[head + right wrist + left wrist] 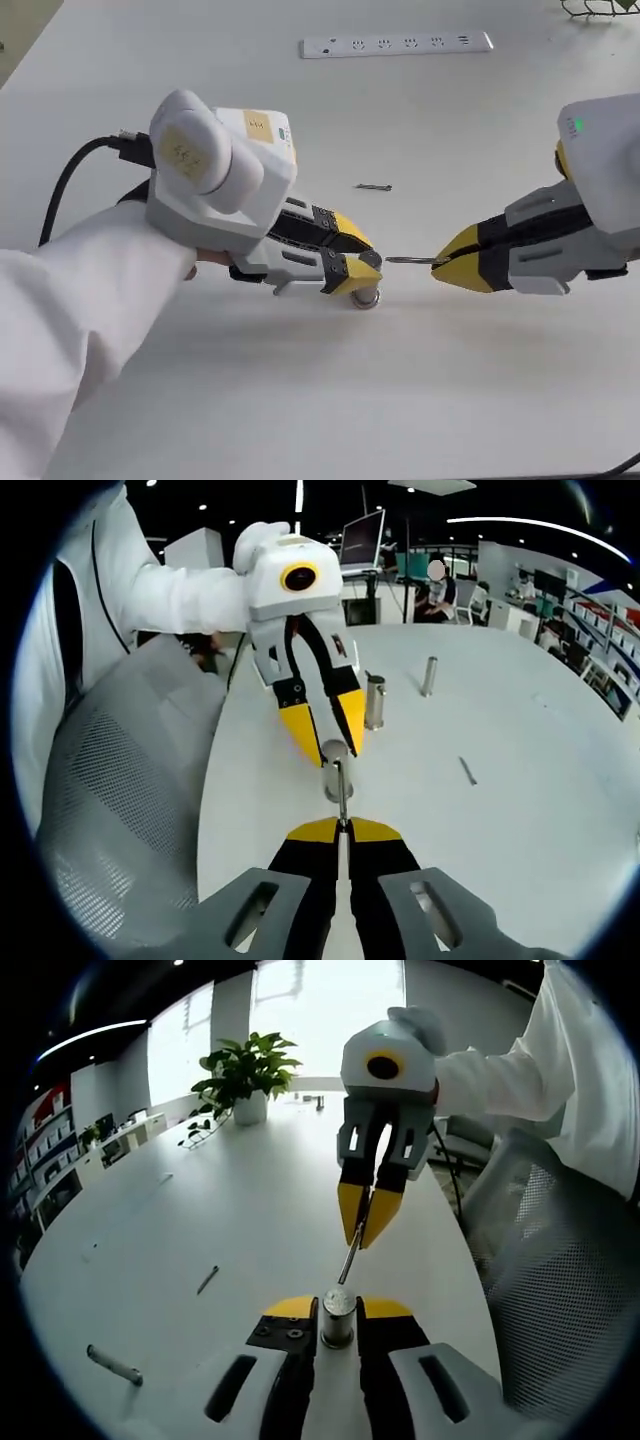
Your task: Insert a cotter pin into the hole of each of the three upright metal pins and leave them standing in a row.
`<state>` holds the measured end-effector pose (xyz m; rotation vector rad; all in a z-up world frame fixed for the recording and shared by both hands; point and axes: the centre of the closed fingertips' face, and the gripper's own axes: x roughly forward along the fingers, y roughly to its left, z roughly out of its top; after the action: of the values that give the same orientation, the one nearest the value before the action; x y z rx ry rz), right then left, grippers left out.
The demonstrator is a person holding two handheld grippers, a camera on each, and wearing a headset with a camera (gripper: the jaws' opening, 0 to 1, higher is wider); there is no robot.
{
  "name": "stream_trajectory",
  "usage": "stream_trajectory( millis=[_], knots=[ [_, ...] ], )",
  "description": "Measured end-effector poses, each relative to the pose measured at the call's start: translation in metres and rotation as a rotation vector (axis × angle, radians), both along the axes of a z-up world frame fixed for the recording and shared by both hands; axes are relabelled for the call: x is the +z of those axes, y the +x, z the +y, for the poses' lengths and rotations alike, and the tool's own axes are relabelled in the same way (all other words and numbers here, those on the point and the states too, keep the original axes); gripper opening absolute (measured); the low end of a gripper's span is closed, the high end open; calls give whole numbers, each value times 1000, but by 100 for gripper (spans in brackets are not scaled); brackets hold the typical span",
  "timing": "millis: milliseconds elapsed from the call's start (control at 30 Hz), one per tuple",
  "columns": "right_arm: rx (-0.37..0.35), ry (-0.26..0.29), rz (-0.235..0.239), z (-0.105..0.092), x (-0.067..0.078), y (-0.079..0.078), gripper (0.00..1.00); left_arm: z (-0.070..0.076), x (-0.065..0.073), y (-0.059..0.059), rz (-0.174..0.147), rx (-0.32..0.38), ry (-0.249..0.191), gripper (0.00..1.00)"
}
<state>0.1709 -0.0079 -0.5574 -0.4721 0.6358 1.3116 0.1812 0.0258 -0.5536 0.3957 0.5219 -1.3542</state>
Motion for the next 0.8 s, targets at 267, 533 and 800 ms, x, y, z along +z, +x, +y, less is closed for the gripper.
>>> stream_trajectory(
  millis=[267, 533, 800],
  knots=[
    [23, -10, -5, 3, -2, -1, 0, 0, -1, -1, 2, -7, 5, 12],
    [40, -20, -16, 6, -4, -2, 0, 0, -2, -1, -3, -13, 11, 12],
    [42, -35, -33, 10, -8, 3, 0, 1, -4, 0, -7, -10, 20, 11]
  ],
)
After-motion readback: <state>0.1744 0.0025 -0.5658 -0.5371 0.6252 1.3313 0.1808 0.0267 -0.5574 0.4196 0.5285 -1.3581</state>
